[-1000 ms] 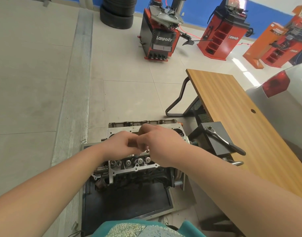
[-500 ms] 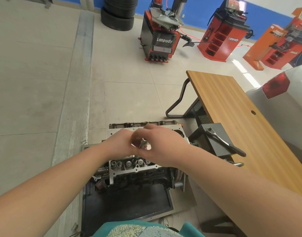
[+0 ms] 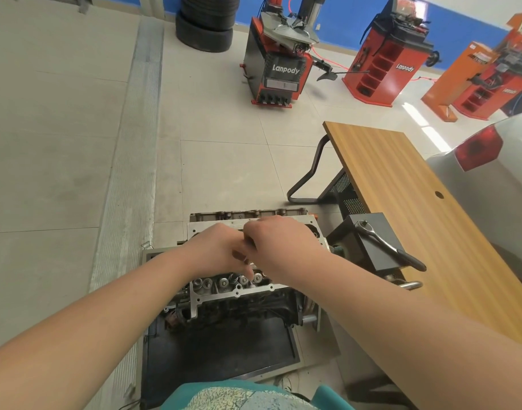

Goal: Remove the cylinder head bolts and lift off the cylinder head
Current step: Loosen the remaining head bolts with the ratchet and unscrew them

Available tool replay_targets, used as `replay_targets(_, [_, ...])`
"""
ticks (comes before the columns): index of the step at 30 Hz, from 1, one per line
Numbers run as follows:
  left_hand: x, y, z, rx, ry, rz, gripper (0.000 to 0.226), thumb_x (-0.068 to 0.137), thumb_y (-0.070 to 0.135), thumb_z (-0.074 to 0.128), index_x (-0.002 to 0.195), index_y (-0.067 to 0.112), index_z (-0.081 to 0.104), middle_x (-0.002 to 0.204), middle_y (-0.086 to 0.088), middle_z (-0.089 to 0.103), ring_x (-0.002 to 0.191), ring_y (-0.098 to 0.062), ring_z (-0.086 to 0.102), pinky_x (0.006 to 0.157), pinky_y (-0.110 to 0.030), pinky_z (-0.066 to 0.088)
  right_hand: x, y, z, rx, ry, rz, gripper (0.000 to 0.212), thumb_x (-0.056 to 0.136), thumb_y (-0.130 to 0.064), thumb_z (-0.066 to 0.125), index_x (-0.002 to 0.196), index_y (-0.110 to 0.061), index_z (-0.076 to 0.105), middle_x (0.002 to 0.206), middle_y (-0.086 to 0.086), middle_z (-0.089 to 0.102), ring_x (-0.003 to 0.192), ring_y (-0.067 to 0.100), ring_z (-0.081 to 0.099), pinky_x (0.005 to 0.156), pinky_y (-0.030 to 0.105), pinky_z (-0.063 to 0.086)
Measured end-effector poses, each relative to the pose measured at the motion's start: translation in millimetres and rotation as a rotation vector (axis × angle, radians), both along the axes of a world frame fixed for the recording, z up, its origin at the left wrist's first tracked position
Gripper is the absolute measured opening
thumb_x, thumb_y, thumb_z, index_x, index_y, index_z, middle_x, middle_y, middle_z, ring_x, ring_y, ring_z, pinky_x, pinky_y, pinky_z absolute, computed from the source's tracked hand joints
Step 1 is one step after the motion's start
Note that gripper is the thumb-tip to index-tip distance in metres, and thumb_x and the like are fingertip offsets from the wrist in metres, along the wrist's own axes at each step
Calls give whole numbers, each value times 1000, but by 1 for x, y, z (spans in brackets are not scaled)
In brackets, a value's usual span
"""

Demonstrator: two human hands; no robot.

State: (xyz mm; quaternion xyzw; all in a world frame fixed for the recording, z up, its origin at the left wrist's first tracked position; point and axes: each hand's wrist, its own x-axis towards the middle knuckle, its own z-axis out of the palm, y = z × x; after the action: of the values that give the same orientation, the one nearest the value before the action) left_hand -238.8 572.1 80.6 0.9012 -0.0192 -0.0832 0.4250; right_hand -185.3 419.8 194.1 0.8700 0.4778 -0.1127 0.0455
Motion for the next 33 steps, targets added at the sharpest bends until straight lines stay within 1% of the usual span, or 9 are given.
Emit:
replay_targets(3, [-1, 3, -6, -105, 4, 24, 16, 79, 44, 84, 84, 51, 71, 89, 26, 74, 90, 3, 70, 84, -29, 59, 5, -3, -3, 37, 51, 89, 6, 100, -19, 61, 106, -17, 62, 101, 0, 58, 94, 25, 59, 73, 34, 42])
replay_targets(5, [0, 6, -10, -124, 22, 43, 13, 86, 32, 79, 81, 38, 69, 82, 16, 73, 79, -1, 69, 76, -31, 57, 9, -8, -3, 46, 88, 206, 29, 96, -6, 61, 121, -21, 65, 112, -1, 60, 103, 23, 51, 84, 32, 44])
replay_targets(11, [-2, 7, -7, -81, -55, 92, 20, 69, 56, 77, 83, 41, 72, 81, 18, 72, 78, -3, 65, 68, -24, 49, 7, -2, -1, 113, 31, -33, 31, 101, -52, 54, 109, -24, 61, 95, -3, 60, 82, 22, 58, 62, 34, 44])
replay_targets(15, [-4, 7, -4, -186, -28, 71, 26, 77, 37, 86, 92, 48, 68, 94, 21, 73, 91, -2, 69, 79, -19, 54, 5, -2, 0, 76, 17, 92, 14, 101, -28, 60, 114, -25, 64, 97, -2, 61, 86, 26, 61, 63, 34, 45])
replay_targets(21, [-10, 0, -1, -140, 4, 72, 13, 67, 54, 51, 61, 55, 62, 56, 30, 58, 52, 5, 53, 52, -9, 39, 4, -7, 8, 131, 121, 188, 16, 91, -29, 59, 102, -37, 68, 114, -10, 60, 89, 20, 63, 62, 29, 44])
replay_targets(26, [-3, -4, -3, -150, -46, 97, 15, 62, 60, 72, 76, 62, 65, 81, 29, 71, 77, 1, 68, 74, -24, 54, 1, 2, 2, -13, -69, -15, 27, 104, -47, 47, 99, -21, 50, 73, -3, 50, 72, 27, 54, 50, 30, 28])
replay_targets(29, [-8, 5, -6, -190, 15, 16, 25, 84, 37, 80, 94, 56, 69, 99, 28, 74, 99, 5, 70, 94, -25, 55, 6, -5, 4, -34, -9, 108, 10, 97, -20, 60, 105, -25, 59, 95, -3, 56, 86, 26, 60, 58, 33, 40])
replay_targets(31, [-10, 10, -12, -170, 19, 30, 24, 90, 25, 76, 91, 49, 73, 93, 24, 76, 94, 6, 71, 87, -23, 55, 10, -11, 7, -14, 108, 206, 25, 89, -8, 63, 101, -29, 68, 111, -6, 57, 96, 22, 59, 65, 34, 46])
replay_targets(33, [-10, 11, -11, -173, -15, 99, 13, 81, 31, 78, 81, 43, 73, 80, 22, 74, 77, 7, 69, 69, -14, 51, 9, -11, 9, 82, 181, 190, 13, 93, -27, 67, 102, -34, 72, 110, -11, 59, 94, 17, 61, 67, 31, 48])
